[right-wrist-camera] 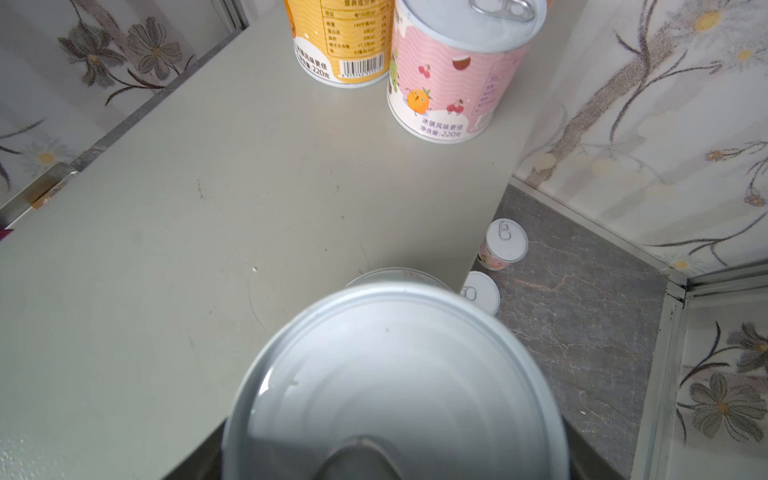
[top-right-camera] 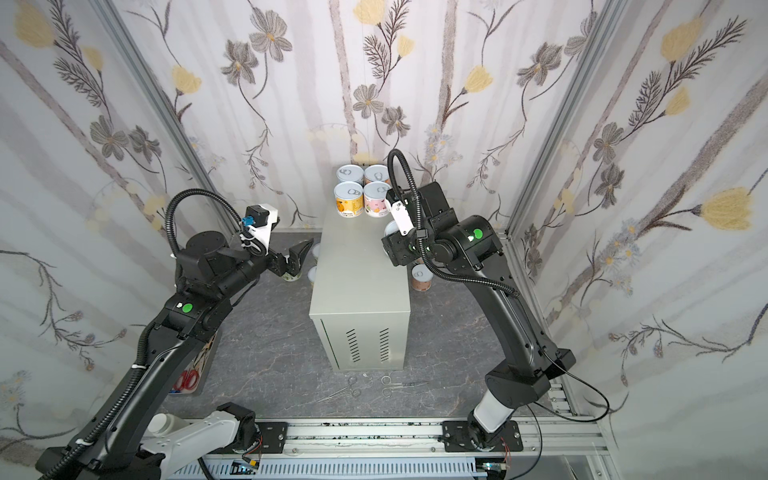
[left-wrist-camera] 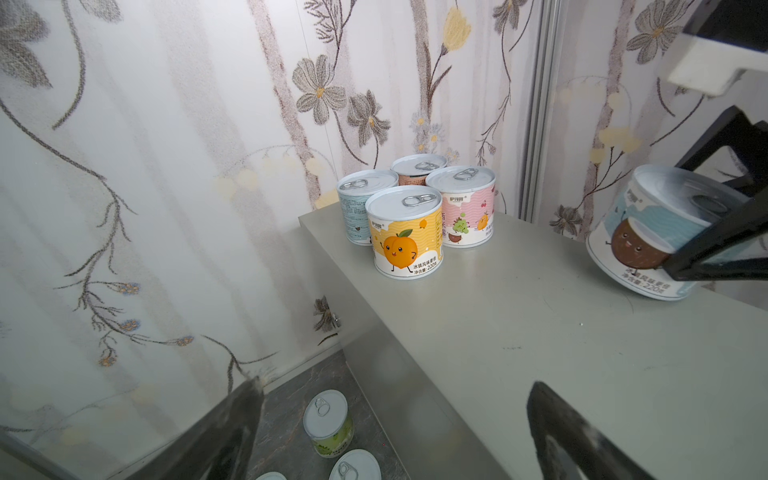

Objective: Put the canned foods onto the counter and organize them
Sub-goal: 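Lift the light-blue can with the right gripper up over the cabinet top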

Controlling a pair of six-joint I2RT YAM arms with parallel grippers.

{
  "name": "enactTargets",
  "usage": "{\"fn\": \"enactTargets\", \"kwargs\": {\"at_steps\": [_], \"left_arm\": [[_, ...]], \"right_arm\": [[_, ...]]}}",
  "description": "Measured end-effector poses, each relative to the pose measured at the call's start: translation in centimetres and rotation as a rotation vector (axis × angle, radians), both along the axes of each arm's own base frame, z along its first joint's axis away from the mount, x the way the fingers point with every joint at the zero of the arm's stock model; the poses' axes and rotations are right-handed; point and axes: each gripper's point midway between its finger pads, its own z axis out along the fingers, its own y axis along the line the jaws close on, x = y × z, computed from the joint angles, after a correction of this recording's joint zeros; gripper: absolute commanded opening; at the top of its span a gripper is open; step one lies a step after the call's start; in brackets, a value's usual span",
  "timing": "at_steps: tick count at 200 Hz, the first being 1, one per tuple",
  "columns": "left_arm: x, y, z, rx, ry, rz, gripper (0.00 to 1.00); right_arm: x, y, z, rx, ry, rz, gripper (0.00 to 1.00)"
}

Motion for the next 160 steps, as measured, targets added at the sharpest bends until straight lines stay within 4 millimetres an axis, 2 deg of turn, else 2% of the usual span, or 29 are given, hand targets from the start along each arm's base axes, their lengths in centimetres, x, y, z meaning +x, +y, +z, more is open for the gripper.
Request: {"fn": "enactTargets", "kwargs": {"at_steps": [66, 110, 160], "left_arm": [[-0.3, 0.2, -0.2, 0.007, 0.001, 0.003, 1.00], [-0.3, 0.2, -0.3, 0.020, -0.006, 0.002, 1.00], [-0.6, 0.3, -0.2, 0.020, -0.011, 0.002, 1.00]], "right_arm": [[2.4, 2.5, -0.3, 0.028, -0.035, 0.039, 0.66], [3.1, 3.2, -0.3, 0.038, -0.046, 0.047, 0.75], [3.2, 3.7, -1.0, 0.033, -0.025, 0.061, 0.80]]}}
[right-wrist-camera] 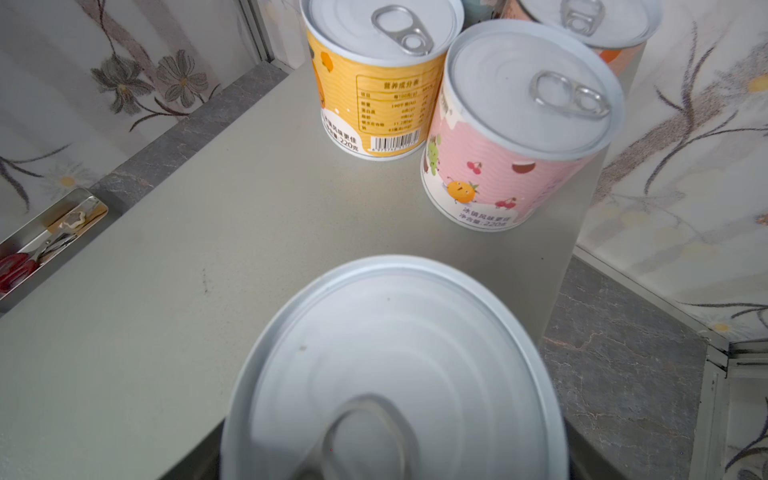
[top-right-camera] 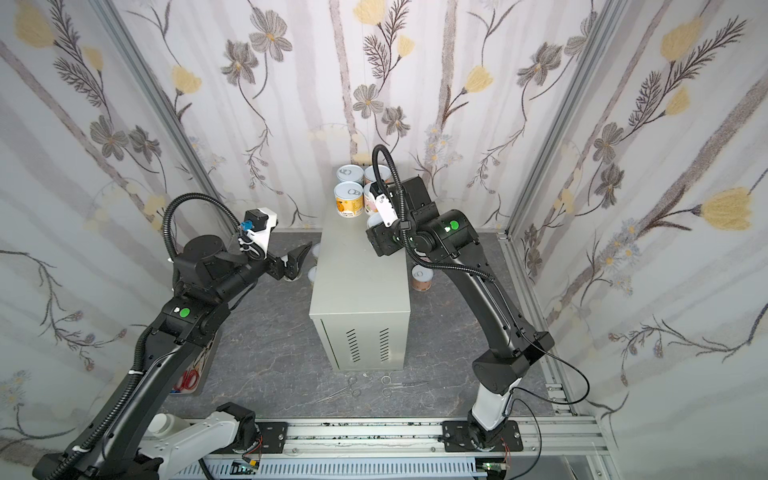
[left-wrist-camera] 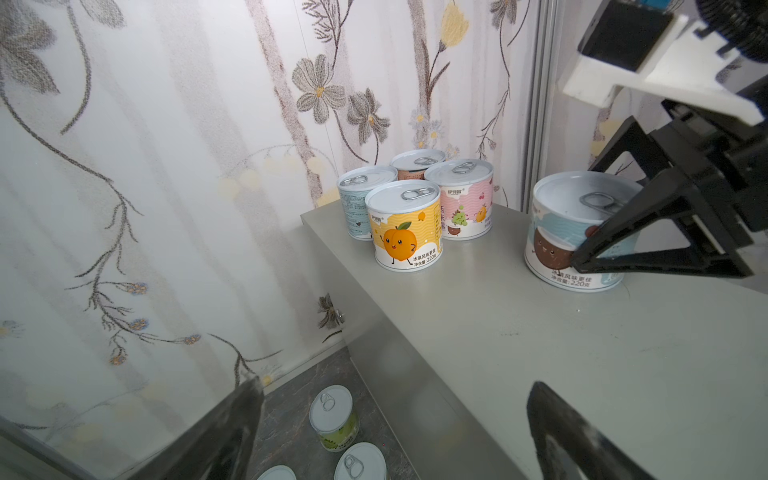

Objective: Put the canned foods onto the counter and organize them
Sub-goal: 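Lift the light-blue can with the right gripper up over the cabinet top, then set the light-blue can down in front of the pink can with the right gripper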

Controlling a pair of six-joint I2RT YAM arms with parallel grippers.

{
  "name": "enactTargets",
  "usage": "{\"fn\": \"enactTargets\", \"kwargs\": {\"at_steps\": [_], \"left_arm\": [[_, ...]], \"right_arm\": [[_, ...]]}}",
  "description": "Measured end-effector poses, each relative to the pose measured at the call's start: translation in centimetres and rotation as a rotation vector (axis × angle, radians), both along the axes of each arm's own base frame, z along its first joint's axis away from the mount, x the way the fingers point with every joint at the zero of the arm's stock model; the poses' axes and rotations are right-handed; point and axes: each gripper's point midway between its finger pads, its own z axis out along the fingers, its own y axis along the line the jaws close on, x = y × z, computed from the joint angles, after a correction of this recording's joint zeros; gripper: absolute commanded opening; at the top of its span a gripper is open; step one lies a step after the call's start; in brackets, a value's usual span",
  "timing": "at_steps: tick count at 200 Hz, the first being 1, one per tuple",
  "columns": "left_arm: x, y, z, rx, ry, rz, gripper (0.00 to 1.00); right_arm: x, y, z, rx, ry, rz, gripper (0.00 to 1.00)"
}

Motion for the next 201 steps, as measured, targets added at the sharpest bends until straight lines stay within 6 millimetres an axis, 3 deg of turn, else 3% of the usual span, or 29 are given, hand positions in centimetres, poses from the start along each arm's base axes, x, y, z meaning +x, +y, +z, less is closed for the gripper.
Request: {"fn": "enactTargets", "kwargs": {"at_steps": [50, 81, 108, 153, 201], "left_arm": [[-0.2, 0.1, 0.1, -0.001, -0.004, 0.000, 1.00], [-0.3, 0.1, -0.3, 0.009, 0.010, 0.000, 1.00], [-0.3, 0.1, -0.4, 0.012, 0.016, -0.001, 1.00], [-0.1, 0.0, -0.7, 0.016, 0.022, -0.003, 1.00], [0.3, -0.3, -0.7, 0.018, 0.028, -0.011, 1.00]], "right_arm": [[0.0, -0.1, -0.3, -0.006, 0.007, -0.003, 0.78], [0.2, -0.2, -0.5, -0.013, 0.008, -0.014, 0.95], [-0.1, -0.3, -0.9, -0.015, 0.016, -0.010, 0.99], [-2.3, -1.8, -0.1, 0.030, -0.024, -0.007, 0.99], [-5.6, -3.2, 0.1, 0.150, -0.104, 0.022, 0.92]]}}
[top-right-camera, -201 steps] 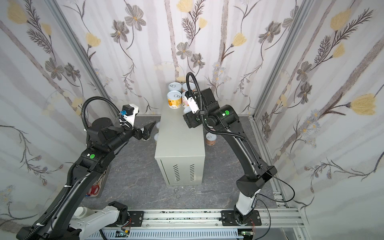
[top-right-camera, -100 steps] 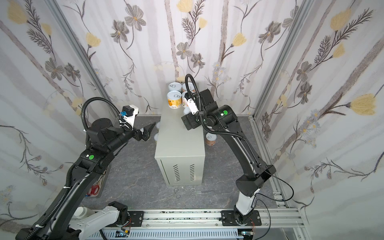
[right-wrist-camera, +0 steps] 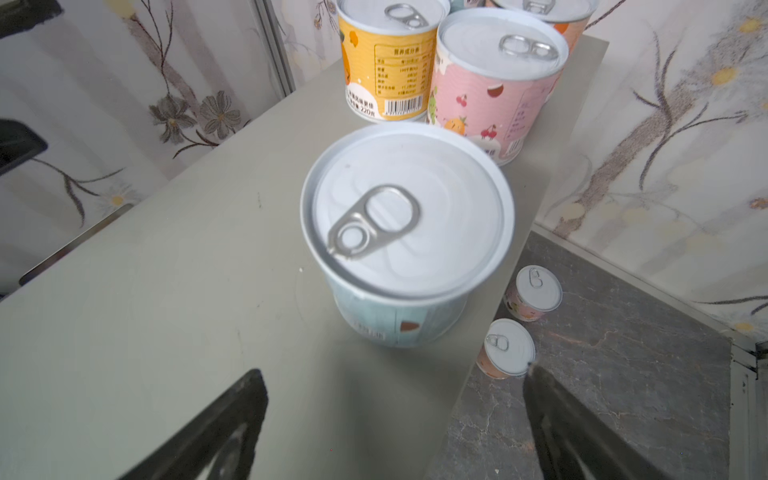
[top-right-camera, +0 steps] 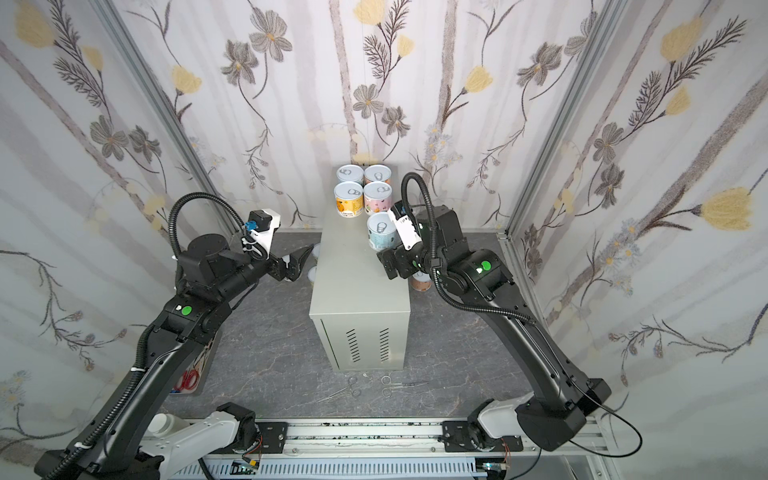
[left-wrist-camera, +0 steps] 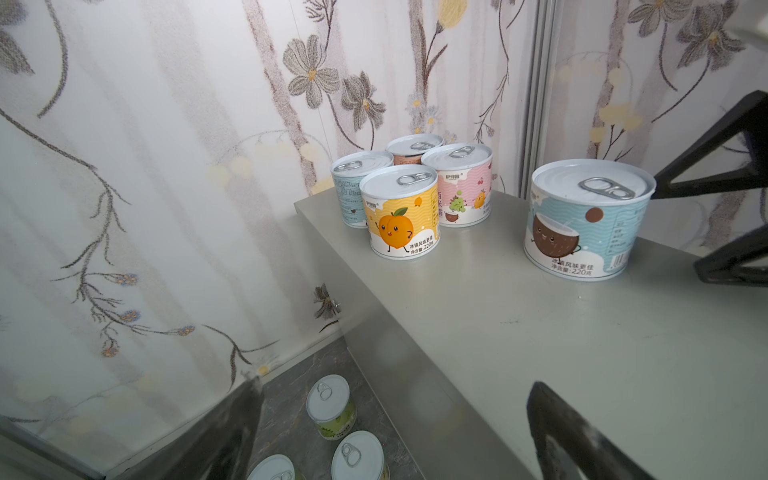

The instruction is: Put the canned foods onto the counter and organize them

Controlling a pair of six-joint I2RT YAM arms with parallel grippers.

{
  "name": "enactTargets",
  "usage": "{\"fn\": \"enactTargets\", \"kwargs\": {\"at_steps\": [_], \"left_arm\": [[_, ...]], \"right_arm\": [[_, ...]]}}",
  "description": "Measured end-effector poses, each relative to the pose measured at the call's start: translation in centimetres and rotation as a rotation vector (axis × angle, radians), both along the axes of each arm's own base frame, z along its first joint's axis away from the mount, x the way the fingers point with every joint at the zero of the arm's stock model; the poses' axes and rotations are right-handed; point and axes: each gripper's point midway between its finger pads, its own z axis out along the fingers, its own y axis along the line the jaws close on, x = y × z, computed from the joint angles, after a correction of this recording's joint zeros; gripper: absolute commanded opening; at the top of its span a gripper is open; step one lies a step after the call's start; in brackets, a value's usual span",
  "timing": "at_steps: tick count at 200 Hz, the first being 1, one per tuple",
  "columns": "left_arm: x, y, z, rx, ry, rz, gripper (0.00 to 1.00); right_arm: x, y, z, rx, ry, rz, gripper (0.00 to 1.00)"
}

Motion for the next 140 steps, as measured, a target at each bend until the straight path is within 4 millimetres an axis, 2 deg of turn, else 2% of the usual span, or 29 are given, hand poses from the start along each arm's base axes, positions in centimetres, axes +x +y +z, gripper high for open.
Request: {"fn": "enactTargets", "kwargs": {"at_steps": [57, 118, 140], "left_arm": [[0.0, -0.3, 0.4, 0.002, -0.007, -0.018, 1.00], [-0.1, -0.2, 0.9, 0.006, -0.022, -0.015, 1.00], [0.1, -0.2, 0.8, 0.007, -0.021, -0.011, 1.00]], "right_arm": [[-2.1, -0.7, -1.6, 0.160, -0.134, 0.015, 0.87], [-1.0, 0.4, -0.1, 0.236, -0.249, 0.031, 0.84], [-0.5, 0.7, -0.2, 0.235, -0.258, 0.033, 0.82]]}}
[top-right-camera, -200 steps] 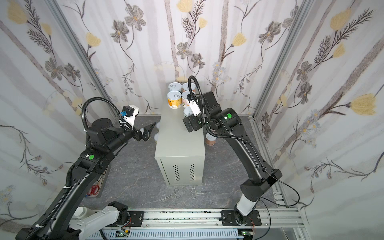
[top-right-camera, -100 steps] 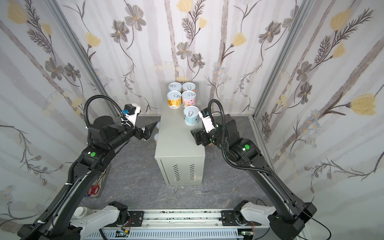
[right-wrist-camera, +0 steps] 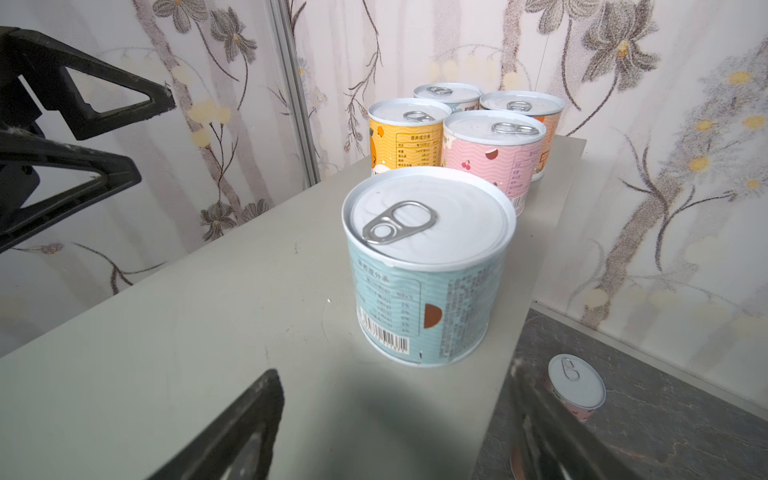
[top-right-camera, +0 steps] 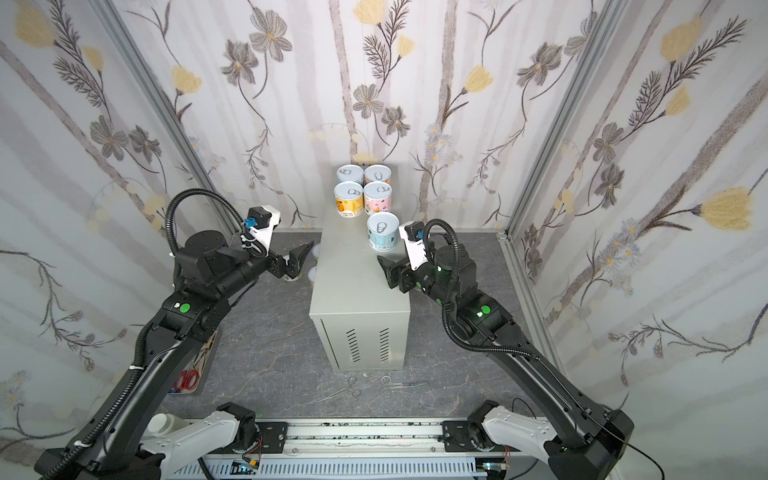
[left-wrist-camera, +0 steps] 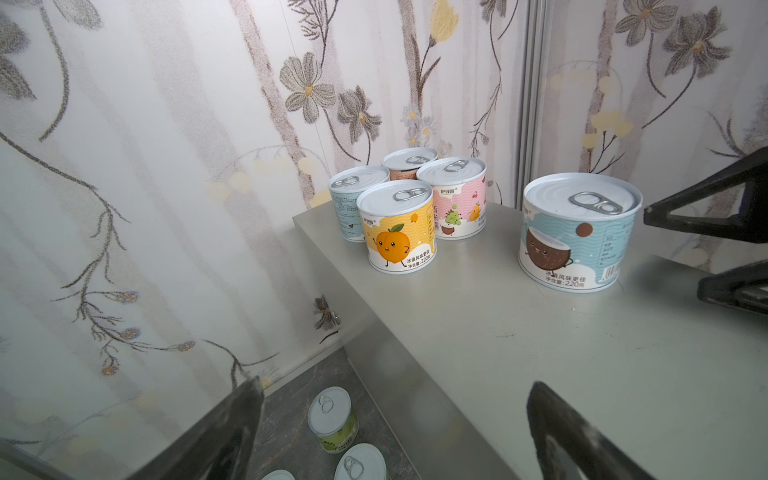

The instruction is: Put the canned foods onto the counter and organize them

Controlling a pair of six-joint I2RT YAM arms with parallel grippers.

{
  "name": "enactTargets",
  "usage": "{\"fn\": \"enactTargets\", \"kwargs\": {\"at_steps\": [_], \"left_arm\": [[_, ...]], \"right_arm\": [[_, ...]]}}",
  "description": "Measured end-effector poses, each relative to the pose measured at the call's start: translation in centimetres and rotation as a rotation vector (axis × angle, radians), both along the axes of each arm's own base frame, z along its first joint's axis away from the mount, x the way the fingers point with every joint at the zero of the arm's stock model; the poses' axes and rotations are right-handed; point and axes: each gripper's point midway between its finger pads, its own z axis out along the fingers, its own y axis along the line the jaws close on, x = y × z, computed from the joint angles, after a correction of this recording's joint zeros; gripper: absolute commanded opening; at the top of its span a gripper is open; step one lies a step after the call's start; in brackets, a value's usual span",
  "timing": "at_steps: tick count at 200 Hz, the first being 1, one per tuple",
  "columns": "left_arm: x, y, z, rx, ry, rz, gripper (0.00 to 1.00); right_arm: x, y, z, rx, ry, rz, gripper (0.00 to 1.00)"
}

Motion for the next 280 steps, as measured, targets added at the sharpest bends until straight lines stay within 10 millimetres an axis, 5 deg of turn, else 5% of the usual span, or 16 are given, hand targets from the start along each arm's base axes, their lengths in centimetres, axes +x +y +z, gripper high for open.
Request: {"fn": "enactTargets", "kwargs": {"at_steps": [131, 280], "left_arm": [[1.8, -0.2, -1.2, 0.047, 0.018, 0.025, 1.00], [2.6, -0.1, -2.0, 0.086, 0.011, 0.042, 1.00]], "right_arm": [[4.2, 0.7, -0.4, -0.019, -0.048, -0.064, 0.79], [6.5, 1.8, -0.2, 0.009, -0.063, -0.053, 0.69]]}}
